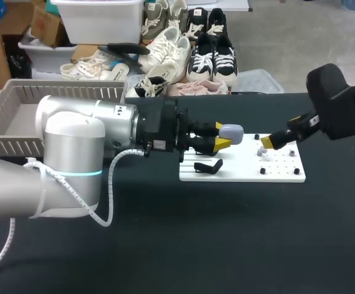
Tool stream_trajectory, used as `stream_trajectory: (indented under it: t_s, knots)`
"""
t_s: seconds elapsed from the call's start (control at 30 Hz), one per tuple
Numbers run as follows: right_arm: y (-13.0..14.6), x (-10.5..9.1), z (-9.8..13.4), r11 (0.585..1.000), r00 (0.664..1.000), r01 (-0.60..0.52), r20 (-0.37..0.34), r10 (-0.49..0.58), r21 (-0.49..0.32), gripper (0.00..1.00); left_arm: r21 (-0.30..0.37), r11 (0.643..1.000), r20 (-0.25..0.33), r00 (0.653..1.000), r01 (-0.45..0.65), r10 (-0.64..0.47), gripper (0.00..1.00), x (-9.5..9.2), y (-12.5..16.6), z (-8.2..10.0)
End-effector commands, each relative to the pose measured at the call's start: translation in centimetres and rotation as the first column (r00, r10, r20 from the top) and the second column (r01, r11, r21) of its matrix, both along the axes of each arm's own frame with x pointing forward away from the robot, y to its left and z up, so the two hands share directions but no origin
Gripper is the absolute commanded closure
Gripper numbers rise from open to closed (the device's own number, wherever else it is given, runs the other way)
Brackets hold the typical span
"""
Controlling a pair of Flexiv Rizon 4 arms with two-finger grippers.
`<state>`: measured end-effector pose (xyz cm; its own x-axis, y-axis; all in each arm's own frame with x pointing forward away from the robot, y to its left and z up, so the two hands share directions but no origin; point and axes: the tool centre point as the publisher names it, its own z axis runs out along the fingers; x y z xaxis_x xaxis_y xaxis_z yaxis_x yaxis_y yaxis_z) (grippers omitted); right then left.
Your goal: Pick up each earbud case from the left stands, insert the matching earbuds, close the lid, and place the case in the box.
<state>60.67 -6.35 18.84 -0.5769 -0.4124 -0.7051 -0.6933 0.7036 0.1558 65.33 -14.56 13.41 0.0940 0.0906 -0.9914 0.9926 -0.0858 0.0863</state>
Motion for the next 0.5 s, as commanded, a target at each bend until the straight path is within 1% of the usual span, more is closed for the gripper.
stream_trajectory:
  t_s: [0.03, 0.3, 0.5]
  knots:
    - [1.5, -0.2, 0.0, 0.997, 0.998, 0.051, 0.030, -0.050, -0.053, 0.00, -0.002, 1.000, 0.002, 1.000, -0.004, 0.004, 1.00, -0.1, -0.1, -0.1]
    - [3.4, 0.3, -0.8, 0.998, 1.000, 0.022, 0.008, -0.021, -0.064, 0.00, -0.002, 1.000, 0.002, 1.000, -0.004, 0.004, 1.00, -0.1, -0.1, -0.1]
    - [3.9, 1.3, -1.2, 0.998, 1.000, 0.017, -0.011, -0.018, -0.061, 0.00, -0.002, 1.000, 0.002, 1.000, -0.004, 0.004, 1.00, -0.1, -0.1, -0.1]
